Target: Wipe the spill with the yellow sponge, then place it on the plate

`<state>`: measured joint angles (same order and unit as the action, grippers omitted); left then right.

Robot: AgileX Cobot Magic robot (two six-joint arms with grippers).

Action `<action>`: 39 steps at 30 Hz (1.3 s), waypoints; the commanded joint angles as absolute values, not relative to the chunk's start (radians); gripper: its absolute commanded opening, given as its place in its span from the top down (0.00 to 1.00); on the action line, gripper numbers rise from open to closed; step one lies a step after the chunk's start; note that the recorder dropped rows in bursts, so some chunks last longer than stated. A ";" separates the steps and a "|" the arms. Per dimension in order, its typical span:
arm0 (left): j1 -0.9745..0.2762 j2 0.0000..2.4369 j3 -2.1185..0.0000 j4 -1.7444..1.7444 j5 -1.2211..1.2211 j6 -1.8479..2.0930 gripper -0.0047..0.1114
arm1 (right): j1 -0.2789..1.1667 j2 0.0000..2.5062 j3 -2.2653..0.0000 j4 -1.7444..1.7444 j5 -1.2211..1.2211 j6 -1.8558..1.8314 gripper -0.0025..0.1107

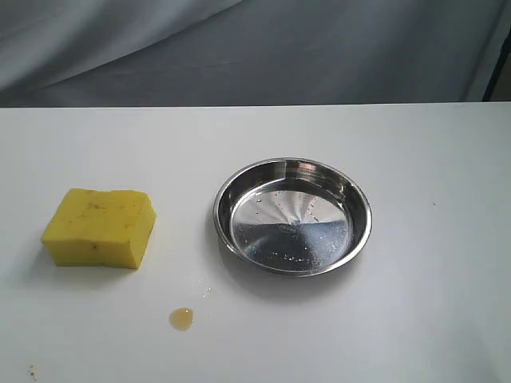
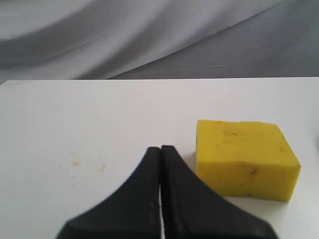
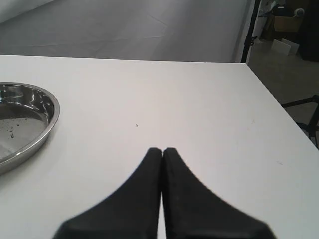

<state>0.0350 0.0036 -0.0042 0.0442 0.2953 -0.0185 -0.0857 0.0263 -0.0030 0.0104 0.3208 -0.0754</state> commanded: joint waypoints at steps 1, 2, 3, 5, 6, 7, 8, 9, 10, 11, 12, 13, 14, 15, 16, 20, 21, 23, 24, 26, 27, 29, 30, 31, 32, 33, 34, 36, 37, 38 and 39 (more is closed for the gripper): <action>0.030 0.000 0.000 0.048 0.285 -0.021 0.96 | -0.090 0.021 0.000 0.000 0.319 -0.074 0.98; 0.030 0.000 0.000 0.048 0.285 -0.021 0.96 | -0.090 0.021 0.000 0.000 0.319 -0.074 0.98; 0.030 0.000 0.000 0.048 0.285 -0.021 0.96 | -0.090 0.021 0.000 0.000 0.319 -0.074 0.98; 0.030 0.000 0.000 0.048 0.285 -0.021 0.96 | -0.090 0.021 0.000 0.000 0.319 -0.074 0.98; 0.030 0.000 0.000 0.048 0.285 -0.021 0.96 | -0.090 0.021 0.000 0.000 0.319 -0.074 0.98; 0.030 0.000 0.000 0.048 0.285 -0.021 0.96 | -0.090 0.021 0.000 0.000 0.319 -0.074 0.98; 0.030 0.000 0.000 0.048 0.285 -0.021 0.96 | -0.090 0.021 0.000 0.000 0.319 -0.074 0.98; 0.030 0.000 0.000 0.048 0.285 -0.021 0.96 | -0.090 0.021 0.000 0.000 0.319 -0.074 0.98; 0.030 0.000 0.000 0.048 0.285 -0.021 0.96 | -0.090 0.021 0.000 0.000 0.319 -0.074 0.98; 0.030 0.000 0.000 0.048 0.285 -0.021 0.96 | -0.090 0.021 0.000 0.000 0.319 -0.074 0.98; 0.030 0.000 0.000 0.048 0.285 -0.021 0.96 | -0.090 0.021 0.000 0.000 0.319 -0.074 0.98; 0.030 0.000 0.000 0.048 0.285 -0.021 0.96 | -0.090 0.021 0.000 0.000 0.319 -0.074 0.98; 0.030 0.000 0.000 0.048 0.285 -0.021 0.96 | -0.090 0.021 0.000 0.000 0.319 -0.074 0.98; 0.030 0.000 0.000 0.048 0.285 -0.021 0.96 | -0.090 0.021 0.000 0.000 0.319 -0.074 0.98; 0.030 0.000 0.000 0.048 0.285 -0.021 0.96 | -0.090 0.021 0.000 0.000 0.319 -0.074 0.98; 0.030 0.000 0.000 0.048 0.285 -0.021 0.96 | -0.090 0.021 0.000 0.000 0.319 -0.074 0.98; 0.030 0.000 0.000 0.048 0.285 -0.021 0.96 | -0.090 0.021 0.000 0.000 0.319 -0.074 0.98; 0.030 0.000 0.000 0.048 0.285 -0.021 0.96 | -0.090 0.021 0.000 0.000 0.319 -0.074 0.98; 0.030 0.000 0.000 0.048 0.285 -0.021 0.96 | -0.090 0.021 0.000 0.000 0.319 -0.074 0.98; 0.030 0.000 0.000 0.048 0.285 -0.021 0.96 | -0.090 0.021 0.000 -0.050 0.296 -0.074 0.98; 0.030 0.000 0.000 0.048 0.285 -0.021 0.96 | -0.090 0.021 0.000 -0.064 0.273 -0.074 0.98; 0.030 0.000 0.000 0.048 0.285 -0.021 0.96 | -0.090 0.021 0.000 -0.064 0.235 -0.074 0.98; 0.030 0.000 0.000 0.048 0.285 -0.021 0.96 | -0.090 0.021 0.000 -0.062 0.222 -0.074 0.98; 0.030 0.000 0.000 0.048 0.285 -0.021 0.96 | -0.090 0.021 0.000 -0.062 0.211 -0.074 0.98; 0.030 0.000 0.000 0.048 0.285 -0.021 0.96 | -0.090 0.021 0.000 -0.062 0.206 -0.074 0.98; 0.030 0.000 0.000 0.048 0.285 -0.021 0.96 | -0.090 0.021 0.000 -0.062 0.204 -0.074 0.98; 0.030 0.000 0.000 0.048 0.285 -0.021 0.96 | -0.090 0.021 0.000 -0.062 0.204 -0.074 0.98; 0.030 0.000 0.000 0.048 0.285 -0.021 0.96 | -0.090 0.021 0.000 -0.062 0.204 -0.074 0.98; 0.030 0.000 0.000 0.048 0.285 -0.021 0.96 | -0.090 0.021 0.000 -0.062 0.204 -0.074 0.98; 0.030 0.000 0.000 0.048 0.285 -0.021 0.96 | -0.090 0.021 0.000 -0.062 0.204 -0.074 0.98; 0.030 0.000 0.000 0.048 0.285 -0.021 0.96 | -0.090 0.021 0.000 -0.062 0.204 -0.074 0.98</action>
<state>0.0350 0.0036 -0.0042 0.0442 0.2953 -0.0185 -0.0857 0.0263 -0.0030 -0.0513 0.2180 -0.0754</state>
